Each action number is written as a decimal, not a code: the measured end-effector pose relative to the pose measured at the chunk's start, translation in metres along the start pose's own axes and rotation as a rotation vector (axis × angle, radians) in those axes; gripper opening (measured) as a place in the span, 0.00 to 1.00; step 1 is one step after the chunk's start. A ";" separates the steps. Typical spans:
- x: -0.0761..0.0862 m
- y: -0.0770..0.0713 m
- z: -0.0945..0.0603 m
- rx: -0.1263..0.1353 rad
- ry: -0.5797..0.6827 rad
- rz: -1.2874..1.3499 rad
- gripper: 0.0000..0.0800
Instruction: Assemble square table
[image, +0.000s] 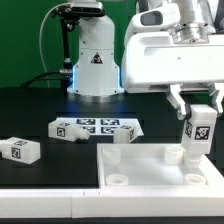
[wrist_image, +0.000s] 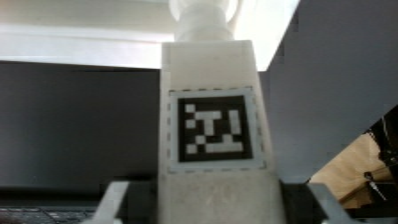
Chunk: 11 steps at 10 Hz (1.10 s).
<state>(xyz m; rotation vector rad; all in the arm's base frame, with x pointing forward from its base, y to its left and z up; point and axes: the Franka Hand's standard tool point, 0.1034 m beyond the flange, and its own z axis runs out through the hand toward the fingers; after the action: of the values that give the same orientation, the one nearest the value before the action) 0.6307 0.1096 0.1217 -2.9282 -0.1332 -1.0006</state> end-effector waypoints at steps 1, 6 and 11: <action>-0.001 -0.001 0.001 0.001 0.000 -0.002 0.36; -0.009 -0.003 0.016 0.001 -0.011 -0.002 0.36; -0.022 -0.003 0.026 -0.003 -0.023 -0.004 0.36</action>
Offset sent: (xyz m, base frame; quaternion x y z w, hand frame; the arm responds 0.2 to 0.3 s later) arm 0.0151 0.0067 -0.0059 0.0112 0.0237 0.0156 0.9995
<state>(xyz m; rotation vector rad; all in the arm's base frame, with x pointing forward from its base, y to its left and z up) 0.6292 0.1126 0.0876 -2.9440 -0.1389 -0.9679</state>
